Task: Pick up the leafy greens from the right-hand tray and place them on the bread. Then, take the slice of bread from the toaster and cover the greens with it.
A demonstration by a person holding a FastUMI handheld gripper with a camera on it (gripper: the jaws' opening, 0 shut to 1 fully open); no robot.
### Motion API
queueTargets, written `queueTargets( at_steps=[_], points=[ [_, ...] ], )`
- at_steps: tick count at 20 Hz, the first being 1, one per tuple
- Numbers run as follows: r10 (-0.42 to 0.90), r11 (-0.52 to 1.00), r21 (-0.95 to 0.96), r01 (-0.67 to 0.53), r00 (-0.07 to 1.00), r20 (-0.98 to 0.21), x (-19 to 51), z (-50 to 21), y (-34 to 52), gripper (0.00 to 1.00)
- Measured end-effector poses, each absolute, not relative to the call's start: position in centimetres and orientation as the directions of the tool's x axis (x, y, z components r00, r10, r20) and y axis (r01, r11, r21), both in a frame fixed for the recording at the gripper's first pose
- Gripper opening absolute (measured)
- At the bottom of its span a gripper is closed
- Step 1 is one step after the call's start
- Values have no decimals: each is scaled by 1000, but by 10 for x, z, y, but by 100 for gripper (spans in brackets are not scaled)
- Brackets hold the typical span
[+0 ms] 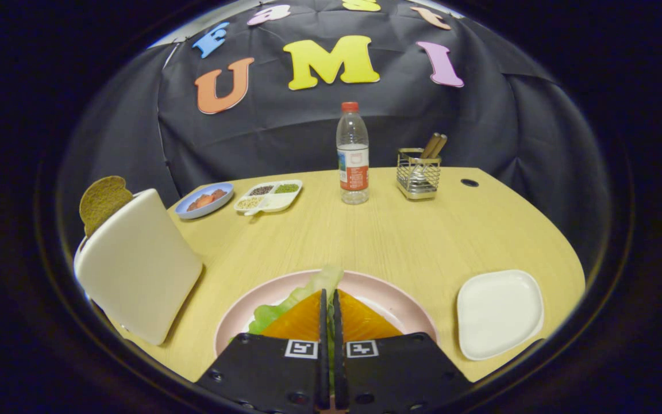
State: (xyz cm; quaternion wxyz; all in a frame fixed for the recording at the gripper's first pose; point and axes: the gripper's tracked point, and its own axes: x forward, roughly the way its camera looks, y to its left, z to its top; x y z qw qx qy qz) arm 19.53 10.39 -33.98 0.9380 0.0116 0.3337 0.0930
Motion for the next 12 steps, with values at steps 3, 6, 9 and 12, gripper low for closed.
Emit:
queueTargets(
  at_steps=[3,6,9,12],
  points=[
    [173,984,64,-168,785,-595,194,-322,94,41],
    [187,982,78,-173,807,-560,185,-301,91,75],
    [165,985,43,-168,833,-528,175,-276,89,95],
    [175,982,26,-187,852,-494,162,-244,98,97]
  ],
)
